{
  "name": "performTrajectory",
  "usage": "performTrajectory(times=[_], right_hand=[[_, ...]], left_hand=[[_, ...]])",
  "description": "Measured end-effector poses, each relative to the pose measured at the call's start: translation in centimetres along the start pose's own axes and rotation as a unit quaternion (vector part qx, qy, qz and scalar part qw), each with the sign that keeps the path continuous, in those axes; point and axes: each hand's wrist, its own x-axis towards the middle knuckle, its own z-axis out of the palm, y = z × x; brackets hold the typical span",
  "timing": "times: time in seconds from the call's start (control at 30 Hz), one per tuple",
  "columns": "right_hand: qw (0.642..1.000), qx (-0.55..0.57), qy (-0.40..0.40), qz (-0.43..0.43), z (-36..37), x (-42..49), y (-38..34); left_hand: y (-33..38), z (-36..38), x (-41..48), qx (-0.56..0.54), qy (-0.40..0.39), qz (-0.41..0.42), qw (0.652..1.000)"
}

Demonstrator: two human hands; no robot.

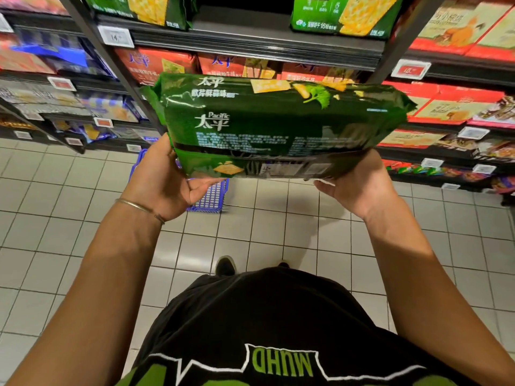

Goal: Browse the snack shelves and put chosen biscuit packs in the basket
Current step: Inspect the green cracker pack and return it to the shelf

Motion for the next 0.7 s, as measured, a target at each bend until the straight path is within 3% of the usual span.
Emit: performTrajectory(times=[0.2, 0.47, 0.7], right_hand=[[0.995, -0.1, -0.021, 0.005, 0.5, 0.2, -0.1], [0.991, -0.123, -0.057, 0.009, 0.5, 0.0, -0.3], [0.992, -0.113, -0.046, -0.034, 1.1, -0.3, -0.5]], left_hand=[[-1.0, -1.6, 2.1, 0.067, 0.042, -0.031, 0.996], [-2.9, -2.2, 3.0, 0.073, 0.132, 0.056, 0.987], [-2.6, -2.5, 2.6, 0.102, 0.095, 0.099, 0.985]])
